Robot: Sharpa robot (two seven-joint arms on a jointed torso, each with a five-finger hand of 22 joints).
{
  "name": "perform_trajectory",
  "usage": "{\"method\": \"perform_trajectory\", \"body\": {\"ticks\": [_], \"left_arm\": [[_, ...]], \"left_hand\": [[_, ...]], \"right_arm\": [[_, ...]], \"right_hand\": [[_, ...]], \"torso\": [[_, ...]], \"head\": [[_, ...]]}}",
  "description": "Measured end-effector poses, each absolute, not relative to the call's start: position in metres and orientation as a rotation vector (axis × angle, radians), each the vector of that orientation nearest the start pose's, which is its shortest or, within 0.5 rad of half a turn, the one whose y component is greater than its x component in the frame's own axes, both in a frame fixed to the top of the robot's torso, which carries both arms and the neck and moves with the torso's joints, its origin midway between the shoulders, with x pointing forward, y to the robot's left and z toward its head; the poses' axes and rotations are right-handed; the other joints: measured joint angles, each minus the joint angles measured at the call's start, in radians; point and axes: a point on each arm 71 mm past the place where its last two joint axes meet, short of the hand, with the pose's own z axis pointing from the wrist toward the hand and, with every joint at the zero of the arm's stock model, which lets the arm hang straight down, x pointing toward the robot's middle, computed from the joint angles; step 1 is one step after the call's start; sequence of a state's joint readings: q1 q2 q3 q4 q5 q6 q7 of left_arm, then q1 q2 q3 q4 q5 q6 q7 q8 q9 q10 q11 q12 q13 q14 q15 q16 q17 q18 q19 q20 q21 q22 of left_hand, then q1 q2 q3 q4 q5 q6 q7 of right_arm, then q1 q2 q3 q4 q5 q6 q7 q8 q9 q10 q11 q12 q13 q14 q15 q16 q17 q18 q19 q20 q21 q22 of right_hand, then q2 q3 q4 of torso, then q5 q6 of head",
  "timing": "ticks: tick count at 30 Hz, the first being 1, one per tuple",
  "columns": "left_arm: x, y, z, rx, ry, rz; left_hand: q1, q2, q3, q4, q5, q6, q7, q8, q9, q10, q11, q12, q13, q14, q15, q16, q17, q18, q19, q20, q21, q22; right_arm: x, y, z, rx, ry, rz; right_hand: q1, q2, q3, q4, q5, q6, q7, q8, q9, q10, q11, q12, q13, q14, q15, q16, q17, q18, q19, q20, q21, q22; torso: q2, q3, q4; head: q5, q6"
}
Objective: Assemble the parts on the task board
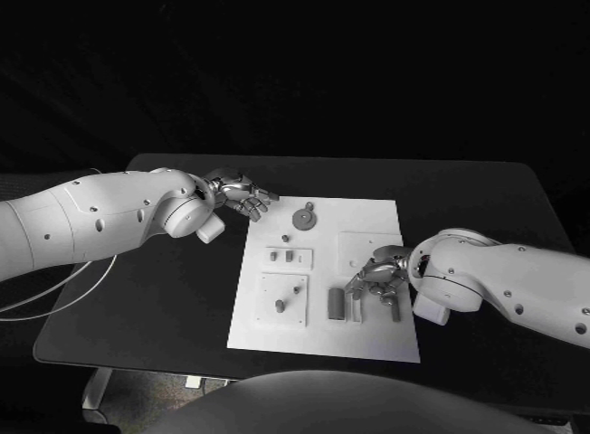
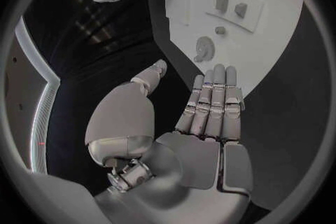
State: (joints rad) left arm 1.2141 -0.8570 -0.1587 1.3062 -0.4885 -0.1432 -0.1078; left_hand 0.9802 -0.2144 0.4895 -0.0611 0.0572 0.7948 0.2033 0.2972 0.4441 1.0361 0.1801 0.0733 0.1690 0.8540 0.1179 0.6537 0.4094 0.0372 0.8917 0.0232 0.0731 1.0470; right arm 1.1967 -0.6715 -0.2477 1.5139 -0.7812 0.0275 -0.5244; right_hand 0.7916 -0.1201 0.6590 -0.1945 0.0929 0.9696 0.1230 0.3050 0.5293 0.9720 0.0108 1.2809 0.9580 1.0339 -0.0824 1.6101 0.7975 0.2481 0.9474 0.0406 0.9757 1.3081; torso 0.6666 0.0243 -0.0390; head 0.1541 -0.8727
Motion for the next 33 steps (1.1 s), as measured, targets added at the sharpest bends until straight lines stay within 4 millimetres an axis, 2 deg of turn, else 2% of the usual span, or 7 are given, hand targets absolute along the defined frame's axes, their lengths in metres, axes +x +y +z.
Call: {"method": "perform_trajectory", "body": {"ticks": [5,8,15,20,28,30,33], "left_arm": [[0.501,0.287,-0.252,-0.882,2.012,-0.839],[0.501,0.287,-0.252,-0.879,2.008,-0.845],[0.501,0.287,-0.251,-0.873,1.999,-0.854],[0.501,0.288,-0.251,-0.873,1.995,-0.855],[0.501,0.287,-0.251,-0.871,1.996,-0.857],[0.501,0.287,-0.251,-0.87,1.996,-0.857],[0.501,0.287,-0.251,-0.87,1.997,-0.858]], "left_hand": [[0.0,0.0,-0.002,0.002,0.0,0.0,0.0,0.0,0.001,0.0,0.0,0.0,0.0,0.0,0.0,0.0,0.002,0.0,0.0,0.0,0.0,0.0],[0.0,0.0,-0.006,0.006,0.0,0.0,0.0,0.008,0.003,0.005,-0.006,0.0,0.001,0.0,0.0,0.0,0.004,0.0,0.0,0.0,0.0,0.0],[0.0,0.0,-0.009,0.009,0.0,0.005,-0.005,0.012,0.005,0.011,-0.011,0.005,0.003,0.0,0.0,0.0,0.006,0.0,0.0,0.0,0.0,0.0],[0.0,0.0,-0.012,0.012,0.0,0.01,-0.01,0.016,0.007,0.015,-0.015,0.008,0.004,0.0,0.0,-0.004,0.008,0.0,0.0,0.0,0.0,0.0],[0.005,0.005,-0.027,0.013,0.0,0.028,-0.021,0.024,0.01,0.029,-0.021,0.012,0.007,0.0,0.0,-0.004,0.014,0.0,-0.004,-0.004,0.0,0.0],[0.005,0.005,-0.027,0.013,0.0,0.029,-0.021,0.024,0.01,0.029,-0.021,0.012,0.007,0.0,0.0,-0.004,0.014,0.0,-0.004,-0.004,0.0,0.0],[0.005,0.005,-0.029,0.01,0.0,0.029,-0.021,0.024,0.011,0.032,-0.025,0.016,0.007,0.0,0.0,-0.008,0.014,0.0,-0.004,-0.004,0.0,0.0]], "right_arm": [[0.435,-0.16,-0.28,0.314,2.507,0.536],[0.44,-0.174,-0.273,0.321,2.472,0.504],[0.436,-0.198,-0.271,0.328,2.459,0.457],[0.431,-0.211,-0.27,0.322,2.457,0.414],[0.43,-0.219,-0.271,0.234,2.446,0.325],[0.43,-0.22,-0.273,0.22,2.447,0.31],[0.428,-0.217,-0.278,0.19,2.451,0.295]], "right_hand": [[0.013,-0.013,0.004,-0.006,0.0,-0.003,0.001,0.0,0.007,0.0,0.0,0.0,-0.003,0.005,-0.004,0.0,-0.002,0.0,0.002,-0.002,0.0,0.0],[0.016,-0.016,0.002,-0.008,0.0,0.002,-0.005,0.005,0.01,0.0,0.0,0.0,-0.003,0.011,-0.003,0.0,-0.003,0.0,0.002,-0.002,0.0,0.0],[0.013,-0.021,0.001,-0.008,0.0,0.006,-0.009,0.01,0.015,0.0,0.0,0.0,-0.005,0.012,-0.003,0.0,-0.004,0.0,0.002,-0.001,0.0,0.0],[0.012,-0.035,0.004,0.007,0.0,0.027,-0.014,0.02,0.026,0.012,-0.011,0.004,-0.007,0.02,-0.008,0.0,-0.004,0.0,0.01,-0.003,0.006,0.0],[-0.02,-0.067,0.018,0.089,0.0,0.044,-0.028,0.033,0.04,0.029,-0.022,0.009,-0.009,0.031,-0.011,0.005,-0.008,0.0,0.02,-0.012,0.006,0.0],[-0.031,-0.088,0.022,0.117,0.0,0.046,-0.03,0.034,0.043,0.036,-0.022,0.009,-0.009,0.035,-0.009,0.005,-0.009,0.0,0.02,-0.012,0.006,0.0],[-0.051,-0.108,0.016,0.145,-0.032,0.05,-0.028,0.034,0.047,0.038,-0.023,0.009,-0.009,0.038,-0.008,0.008,-0.009,0.0,0.023,-0.015,0.006,0.0]], "torso": [[0.0,0.0004,-0.0014],[0.0,0.0004,-0.0028],[0.0,0.001,-0.0029],[0.0,0.0026,-0.0025],[0.001,0.0025,-0.0027],[0.001,0.0024,-0.0023],[0.001,0.0013,-0.0015]], "head": [[-0.003,0.0],[-0.006,0.0],[-0.012,0.0],[-0.016,0.0],[-0.021,0.0],[-0.023,0.0],[-0.026,0.0]]}}
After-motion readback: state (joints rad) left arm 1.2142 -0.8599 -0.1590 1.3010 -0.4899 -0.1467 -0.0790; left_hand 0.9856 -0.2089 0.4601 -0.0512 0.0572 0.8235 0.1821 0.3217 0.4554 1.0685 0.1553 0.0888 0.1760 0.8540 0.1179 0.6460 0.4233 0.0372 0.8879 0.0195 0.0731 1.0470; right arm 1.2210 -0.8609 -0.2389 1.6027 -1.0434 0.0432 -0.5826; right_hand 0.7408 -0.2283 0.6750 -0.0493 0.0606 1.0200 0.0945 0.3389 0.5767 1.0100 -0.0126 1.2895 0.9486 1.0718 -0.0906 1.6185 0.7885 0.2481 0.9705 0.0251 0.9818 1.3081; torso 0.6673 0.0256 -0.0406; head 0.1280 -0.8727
